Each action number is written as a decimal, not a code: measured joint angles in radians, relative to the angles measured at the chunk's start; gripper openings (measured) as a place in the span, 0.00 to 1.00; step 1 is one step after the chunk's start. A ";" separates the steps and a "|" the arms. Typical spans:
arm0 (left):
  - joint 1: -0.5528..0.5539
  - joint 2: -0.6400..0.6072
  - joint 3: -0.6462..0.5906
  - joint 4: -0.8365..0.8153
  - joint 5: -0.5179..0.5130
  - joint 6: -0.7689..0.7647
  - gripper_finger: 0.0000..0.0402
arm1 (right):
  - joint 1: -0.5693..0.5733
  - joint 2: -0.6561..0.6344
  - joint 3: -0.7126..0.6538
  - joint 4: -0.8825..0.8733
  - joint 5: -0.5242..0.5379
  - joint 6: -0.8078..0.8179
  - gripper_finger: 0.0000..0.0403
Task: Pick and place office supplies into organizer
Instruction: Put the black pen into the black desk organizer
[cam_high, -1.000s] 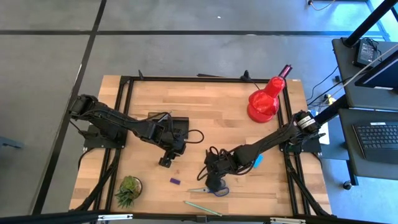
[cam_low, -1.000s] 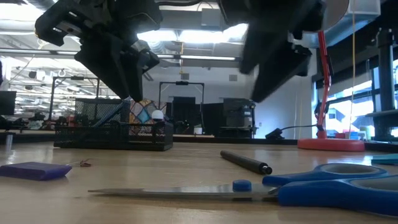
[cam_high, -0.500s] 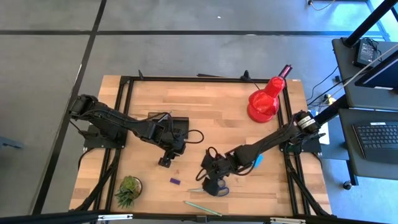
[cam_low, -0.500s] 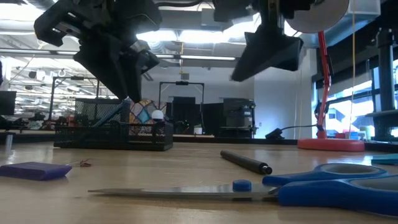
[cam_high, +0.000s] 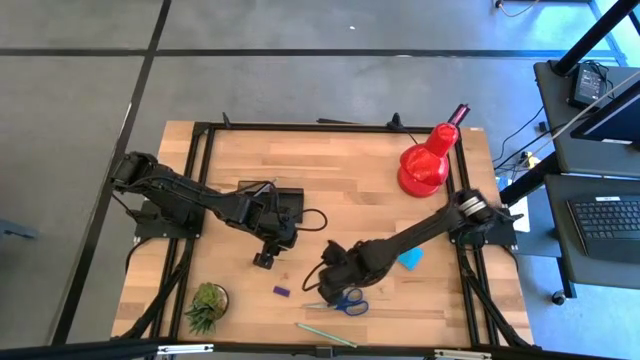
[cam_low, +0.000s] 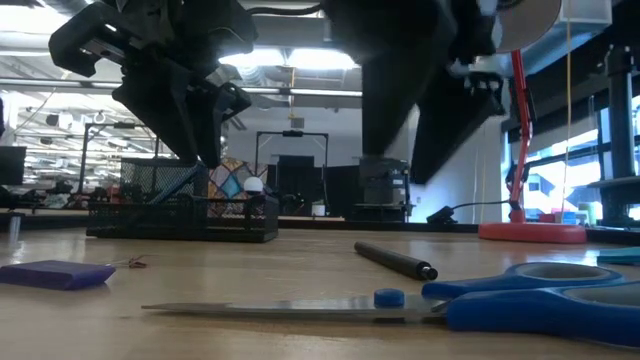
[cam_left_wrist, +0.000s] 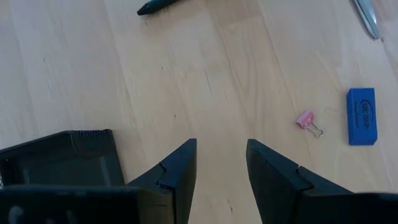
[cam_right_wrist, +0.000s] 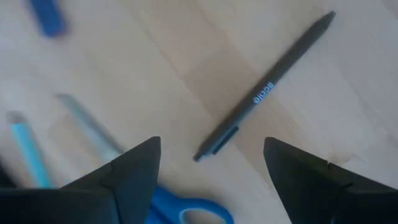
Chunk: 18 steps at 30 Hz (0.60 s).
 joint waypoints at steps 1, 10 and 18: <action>0.000 0.000 0.000 -0.001 0.000 0.000 0.33 | 0.000 0.025 0.025 -0.035 0.000 0.004 0.71; 0.000 0.000 0.000 -0.025 0.000 -0.023 0.33 | 0.000 0.129 0.089 -0.098 -0.006 0.110 0.71; 0.000 0.000 0.000 -0.048 0.000 -0.024 0.33 | 0.000 0.132 0.091 -0.062 -0.006 0.182 0.71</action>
